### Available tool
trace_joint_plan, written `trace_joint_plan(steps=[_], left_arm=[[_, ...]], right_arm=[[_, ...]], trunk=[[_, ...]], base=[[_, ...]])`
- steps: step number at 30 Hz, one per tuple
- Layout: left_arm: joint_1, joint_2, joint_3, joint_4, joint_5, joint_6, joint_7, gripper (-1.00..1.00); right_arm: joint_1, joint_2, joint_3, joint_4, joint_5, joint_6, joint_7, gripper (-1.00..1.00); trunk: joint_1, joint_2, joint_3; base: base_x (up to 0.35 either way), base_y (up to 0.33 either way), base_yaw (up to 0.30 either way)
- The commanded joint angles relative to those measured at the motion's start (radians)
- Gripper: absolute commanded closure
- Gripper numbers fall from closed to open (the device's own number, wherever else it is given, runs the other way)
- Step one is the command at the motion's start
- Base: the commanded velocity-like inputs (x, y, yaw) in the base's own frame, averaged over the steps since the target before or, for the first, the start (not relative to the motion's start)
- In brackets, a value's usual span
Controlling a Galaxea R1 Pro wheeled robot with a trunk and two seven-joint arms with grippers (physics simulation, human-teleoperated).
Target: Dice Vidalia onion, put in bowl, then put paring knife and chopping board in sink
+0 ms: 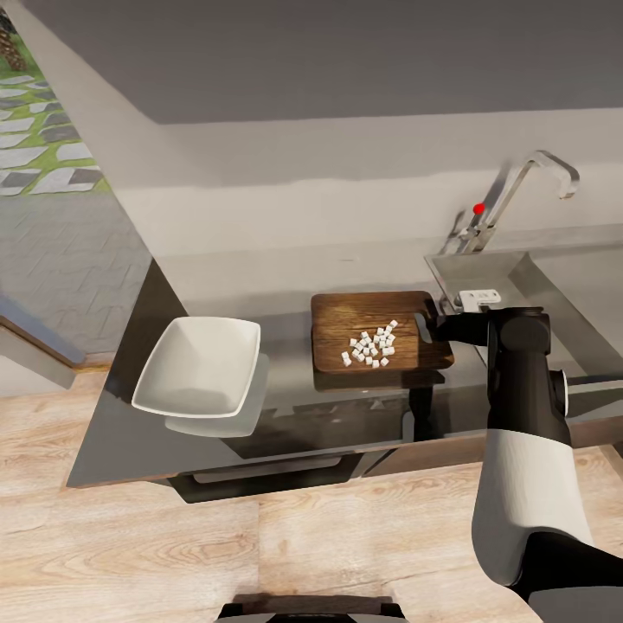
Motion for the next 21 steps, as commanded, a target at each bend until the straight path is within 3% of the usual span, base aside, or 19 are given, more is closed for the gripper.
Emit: trace_joint_plan(steps=[1, 21], left_arm=[[-0.002, 0.001, -0.007, -0.005, 0.005, -0.007, 0.006, -1.0], [-0.002, 0.003, -0.007, -0.005, 0.005, -0.008, 0.005, -1.0]], right_arm=[[-0.001, 0.001, -0.002, -0.001, 0.008, 0.002, 0.01, 1.0], [-0.001, 0.001, -0.002, -0.001, 0.008, 0.002, 0.01, 1.0]], trunk=[[0.001, -0.002, -0.001], [0.001, -0.002, 0.008]], base=[[0.0, 0.0, 0.0], [0.0, 0.0, 0.0]])
